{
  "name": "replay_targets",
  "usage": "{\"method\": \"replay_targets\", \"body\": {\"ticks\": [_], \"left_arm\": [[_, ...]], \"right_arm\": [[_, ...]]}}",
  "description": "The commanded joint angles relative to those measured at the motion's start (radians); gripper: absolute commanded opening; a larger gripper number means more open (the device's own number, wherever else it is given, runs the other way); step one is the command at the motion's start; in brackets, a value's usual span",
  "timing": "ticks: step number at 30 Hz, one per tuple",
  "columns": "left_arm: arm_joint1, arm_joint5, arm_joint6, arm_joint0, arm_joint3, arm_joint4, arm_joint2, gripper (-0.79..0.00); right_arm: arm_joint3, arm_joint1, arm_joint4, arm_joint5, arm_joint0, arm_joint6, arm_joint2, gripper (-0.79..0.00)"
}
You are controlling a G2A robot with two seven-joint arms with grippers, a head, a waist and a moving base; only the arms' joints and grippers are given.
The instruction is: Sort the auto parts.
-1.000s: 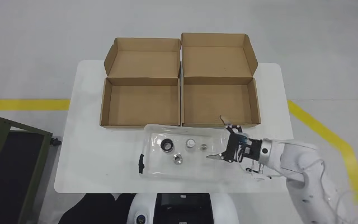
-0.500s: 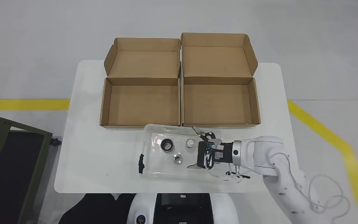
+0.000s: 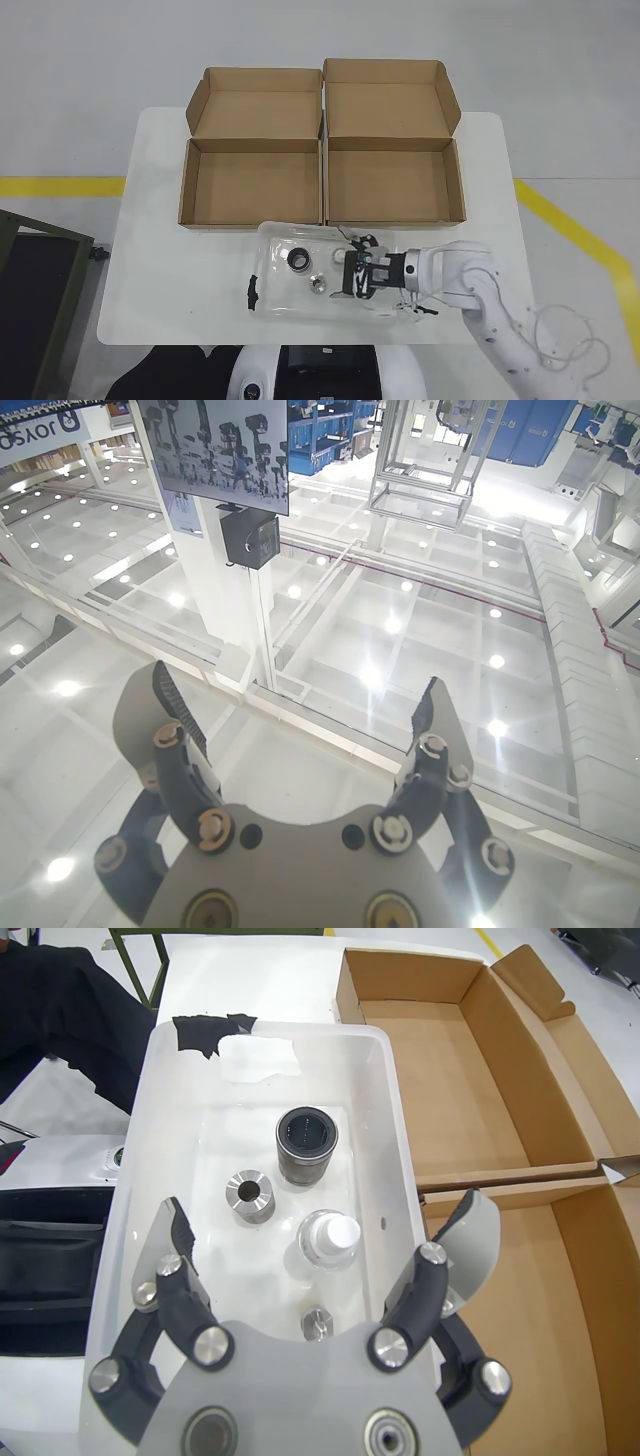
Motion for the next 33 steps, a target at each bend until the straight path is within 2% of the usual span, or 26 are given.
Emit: {"method": "replay_targets", "body": {"ticks": [1, 12, 16, 20, 22, 25, 31, 33], "left_arm": [[0.0, 0.0, 0.0, 0.0, 0.0, 0.0, 0.0, 0.0], [0.0, 0.0, 0.0, 0.0, 0.0, 0.0, 0.0, 0.0], [0.0, 0.0, 0.0, 0.0, 0.0, 0.0, 0.0, 0.0], [0.0, 0.0, 0.0, 0.0, 0.0, 0.0, 0.0, 0.0], [0.0, 0.0, 0.0, 0.0, 0.0, 0.0, 0.0, 0.0], [0.0, 0.0, 0.0, 0.0, 0.0, 0.0, 0.0, 0.0], [0.0, 0.0, 0.0, 0.0, 0.0, 0.0, 0.0, 0.0], [0.0, 0.0, 0.0, 0.0, 0.0, 0.0, 0.0, 0.0]], "right_arm": [[0.007, 0.0, -0.013, 0.005, 0.001, -0.008, -0.008, 0.0], [0.047, 0.003, -0.05, 0.019, 0.006, -0.024, -0.035, -0.095], [0.058, 0.003, -0.051, 0.024, 0.014, -0.028, -0.041, -0.095], [0.075, 0.003, -0.051, 0.033, 0.025, -0.032, -0.045, -0.148], [0.084, 0.002, -0.052, 0.037, 0.031, -0.035, -0.049, -0.206], [0.095, 0.002, -0.055, 0.039, 0.038, -0.04, -0.056, -0.379], [0.113, 0.002, -0.055, 0.048, 0.048, -0.05, -0.06, -0.48], [0.119, 0.003, -0.055, 0.05, 0.05, -0.05, -0.06, -0.542]]}}
